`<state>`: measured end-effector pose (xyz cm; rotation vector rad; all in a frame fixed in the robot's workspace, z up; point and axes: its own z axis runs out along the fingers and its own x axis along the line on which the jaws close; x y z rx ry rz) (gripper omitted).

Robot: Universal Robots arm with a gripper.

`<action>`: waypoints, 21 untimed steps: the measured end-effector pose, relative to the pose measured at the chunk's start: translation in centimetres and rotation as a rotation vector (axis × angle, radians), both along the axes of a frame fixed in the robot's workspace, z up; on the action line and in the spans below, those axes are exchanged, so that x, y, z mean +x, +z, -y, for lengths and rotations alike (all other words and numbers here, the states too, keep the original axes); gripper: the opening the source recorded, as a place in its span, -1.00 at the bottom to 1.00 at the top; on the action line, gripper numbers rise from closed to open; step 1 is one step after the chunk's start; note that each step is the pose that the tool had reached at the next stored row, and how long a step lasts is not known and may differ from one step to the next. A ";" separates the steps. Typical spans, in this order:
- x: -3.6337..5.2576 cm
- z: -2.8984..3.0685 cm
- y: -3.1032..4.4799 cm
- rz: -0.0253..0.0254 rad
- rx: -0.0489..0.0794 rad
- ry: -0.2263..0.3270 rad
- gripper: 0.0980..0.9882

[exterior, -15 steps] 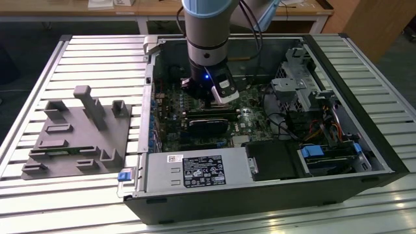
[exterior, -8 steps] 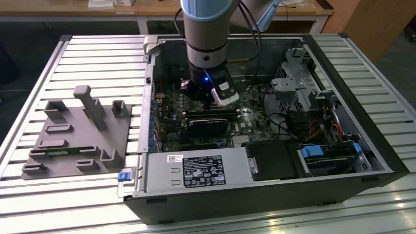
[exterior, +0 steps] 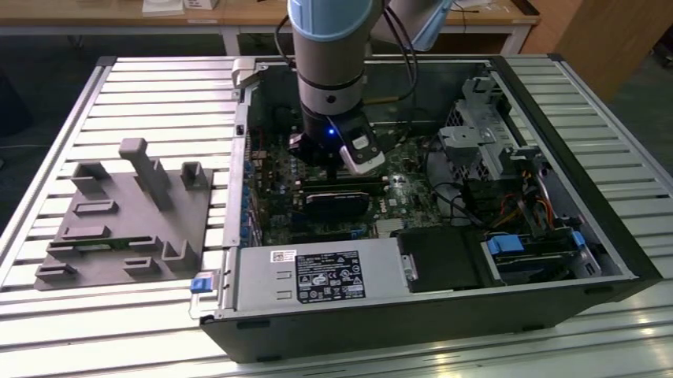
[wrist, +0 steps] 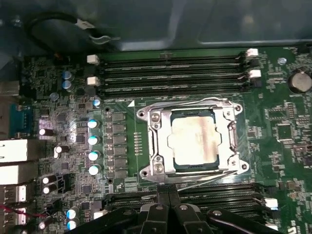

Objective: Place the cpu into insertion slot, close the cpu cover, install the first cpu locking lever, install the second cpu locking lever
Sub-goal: 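Install the second cpu locking lever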

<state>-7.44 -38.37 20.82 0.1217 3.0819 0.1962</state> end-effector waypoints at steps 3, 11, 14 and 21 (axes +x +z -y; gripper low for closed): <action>-0.22 0.11 -0.17 0.0001 0.002 0.002 -0.98; -0.45 0.38 -0.25 0.0001 0.047 0.002 -0.98; -0.58 0.51 -0.32 0.0001 0.048 0.002 -0.98; -1.13 0.58 -0.90 -0.0001 0.062 0.002 -0.98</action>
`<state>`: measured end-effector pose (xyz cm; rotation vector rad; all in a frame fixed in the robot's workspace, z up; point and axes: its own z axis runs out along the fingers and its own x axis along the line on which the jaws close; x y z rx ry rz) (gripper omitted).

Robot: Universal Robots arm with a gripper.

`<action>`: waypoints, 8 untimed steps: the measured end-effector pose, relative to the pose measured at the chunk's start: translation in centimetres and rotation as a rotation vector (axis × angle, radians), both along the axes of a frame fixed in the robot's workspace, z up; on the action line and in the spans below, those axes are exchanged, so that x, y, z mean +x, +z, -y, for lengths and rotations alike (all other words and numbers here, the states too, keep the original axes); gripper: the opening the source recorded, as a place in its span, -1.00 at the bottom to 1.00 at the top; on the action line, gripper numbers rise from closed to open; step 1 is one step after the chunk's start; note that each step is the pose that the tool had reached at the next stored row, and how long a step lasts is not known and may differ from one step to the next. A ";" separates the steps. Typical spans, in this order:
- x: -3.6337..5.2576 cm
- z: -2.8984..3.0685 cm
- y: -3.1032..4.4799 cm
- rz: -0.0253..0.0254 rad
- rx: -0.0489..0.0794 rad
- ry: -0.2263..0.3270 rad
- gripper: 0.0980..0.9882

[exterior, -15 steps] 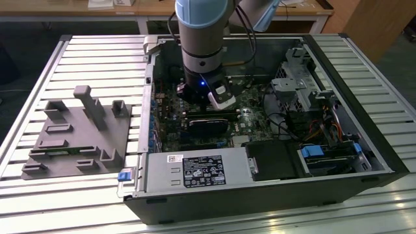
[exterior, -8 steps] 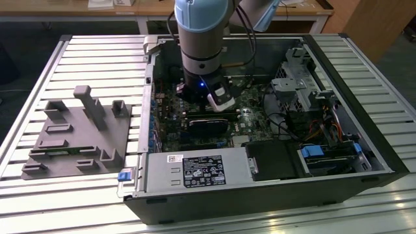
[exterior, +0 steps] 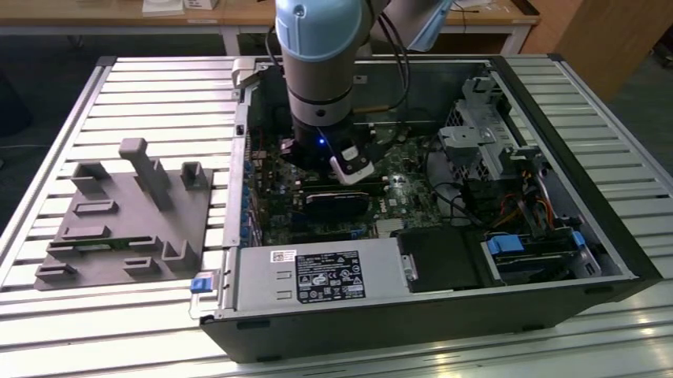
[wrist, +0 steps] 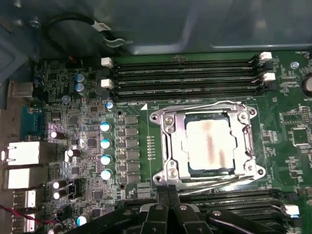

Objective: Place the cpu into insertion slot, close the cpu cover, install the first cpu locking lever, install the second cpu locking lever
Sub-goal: 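Install the second cpu locking lever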

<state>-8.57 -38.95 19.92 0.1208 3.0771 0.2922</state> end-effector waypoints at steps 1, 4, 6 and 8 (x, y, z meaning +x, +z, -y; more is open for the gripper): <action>-0.06 0.00 -0.06 0.0001 0.008 0.000 -0.98; -0.19 0.00 -0.24 0.0001 0.029 0.000 -0.98; -0.26 0.01 -0.38 0.0000 0.031 0.000 -0.98; -0.31 0.02 -0.51 -0.0003 0.032 0.000 -0.98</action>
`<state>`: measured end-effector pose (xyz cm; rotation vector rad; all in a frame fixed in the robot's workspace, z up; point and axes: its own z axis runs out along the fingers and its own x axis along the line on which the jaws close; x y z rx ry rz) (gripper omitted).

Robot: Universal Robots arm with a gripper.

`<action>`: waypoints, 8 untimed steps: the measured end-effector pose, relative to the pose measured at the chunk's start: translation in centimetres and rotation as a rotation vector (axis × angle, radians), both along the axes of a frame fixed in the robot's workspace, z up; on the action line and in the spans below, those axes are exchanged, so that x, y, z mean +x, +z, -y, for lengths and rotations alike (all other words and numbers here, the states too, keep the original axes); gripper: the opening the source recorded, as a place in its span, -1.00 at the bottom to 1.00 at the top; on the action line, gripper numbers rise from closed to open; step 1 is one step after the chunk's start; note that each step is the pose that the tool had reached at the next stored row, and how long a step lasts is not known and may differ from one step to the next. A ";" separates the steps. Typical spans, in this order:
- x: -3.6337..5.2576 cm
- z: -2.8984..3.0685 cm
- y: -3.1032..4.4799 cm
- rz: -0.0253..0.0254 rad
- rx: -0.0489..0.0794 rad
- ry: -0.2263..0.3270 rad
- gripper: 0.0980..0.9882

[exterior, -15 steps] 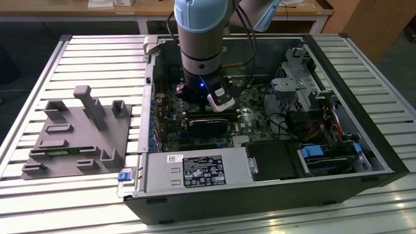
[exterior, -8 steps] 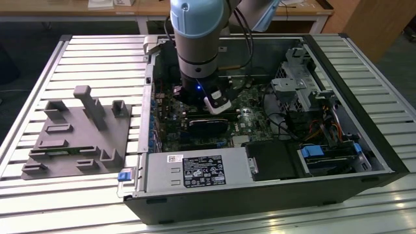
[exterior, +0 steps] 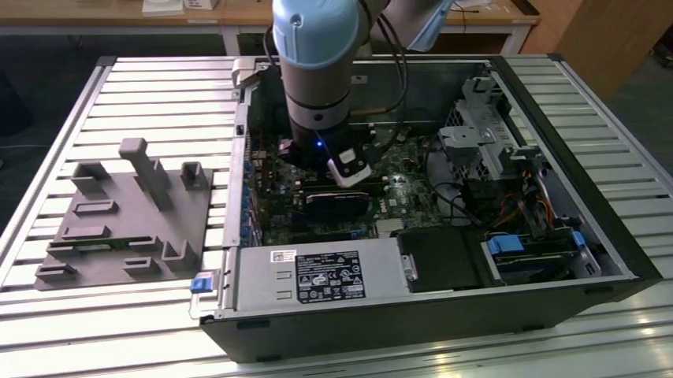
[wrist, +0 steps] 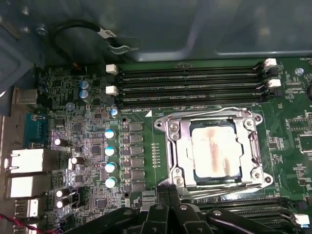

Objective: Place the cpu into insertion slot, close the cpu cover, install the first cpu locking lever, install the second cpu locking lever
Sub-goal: 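Install the second cpu locking lever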

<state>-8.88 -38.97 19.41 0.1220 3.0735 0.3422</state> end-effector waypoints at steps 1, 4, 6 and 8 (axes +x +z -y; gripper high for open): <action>-0.01 -0.01 -0.07 0.0002 0.002 0.000 -0.98; -0.02 -0.02 -0.22 0.0008 0.005 0.000 -0.98; -0.03 -0.01 -0.25 0.0004 0.005 0.000 -0.98; -0.04 -0.01 -0.31 0.0003 0.006 0.000 -0.98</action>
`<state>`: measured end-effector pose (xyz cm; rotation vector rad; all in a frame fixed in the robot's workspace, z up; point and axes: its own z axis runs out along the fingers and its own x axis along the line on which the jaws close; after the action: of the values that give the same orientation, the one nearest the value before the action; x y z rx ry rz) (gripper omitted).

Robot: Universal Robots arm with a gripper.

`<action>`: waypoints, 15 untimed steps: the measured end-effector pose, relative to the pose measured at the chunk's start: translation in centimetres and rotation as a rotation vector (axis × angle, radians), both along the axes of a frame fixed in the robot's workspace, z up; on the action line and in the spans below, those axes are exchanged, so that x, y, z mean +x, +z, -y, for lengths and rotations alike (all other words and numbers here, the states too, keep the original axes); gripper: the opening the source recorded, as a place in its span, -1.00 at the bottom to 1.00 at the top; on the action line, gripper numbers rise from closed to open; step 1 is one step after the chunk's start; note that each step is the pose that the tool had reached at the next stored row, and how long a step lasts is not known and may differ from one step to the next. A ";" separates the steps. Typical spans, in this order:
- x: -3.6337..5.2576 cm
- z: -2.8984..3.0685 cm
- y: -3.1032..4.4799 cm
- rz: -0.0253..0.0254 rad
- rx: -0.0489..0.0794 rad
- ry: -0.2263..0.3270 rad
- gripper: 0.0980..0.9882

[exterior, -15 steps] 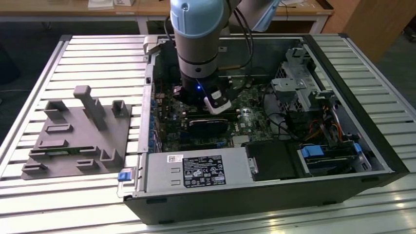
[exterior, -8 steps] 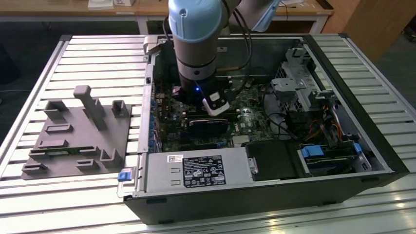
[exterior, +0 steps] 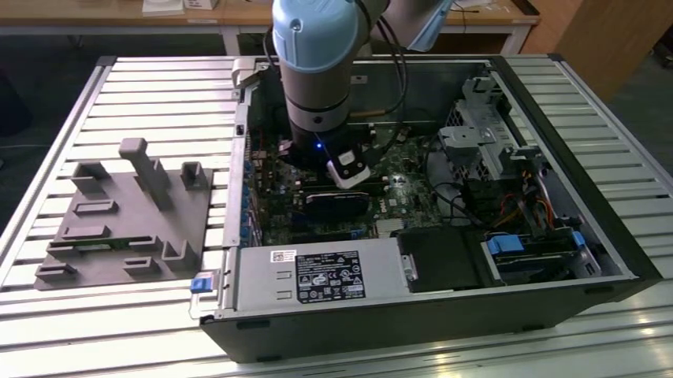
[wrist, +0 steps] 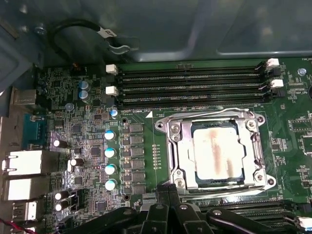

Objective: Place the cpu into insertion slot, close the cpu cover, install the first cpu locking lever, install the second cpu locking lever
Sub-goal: 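Install the second cpu locking lever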

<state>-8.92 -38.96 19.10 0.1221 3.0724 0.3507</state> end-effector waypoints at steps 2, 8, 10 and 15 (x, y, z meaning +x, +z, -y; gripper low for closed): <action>-0.02 0.00 -0.11 0.0000 0.000 0.000 -0.98; -0.02 -0.01 -0.12 0.0003 0.001 0.000 -0.98; -0.01 -0.02 0.19 0.0011 0.001 0.000 -0.98; -0.02 0.00 1.68 0.0002 0.000 0.000 -0.98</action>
<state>-8.94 -38.96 20.78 0.1221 3.0722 0.3514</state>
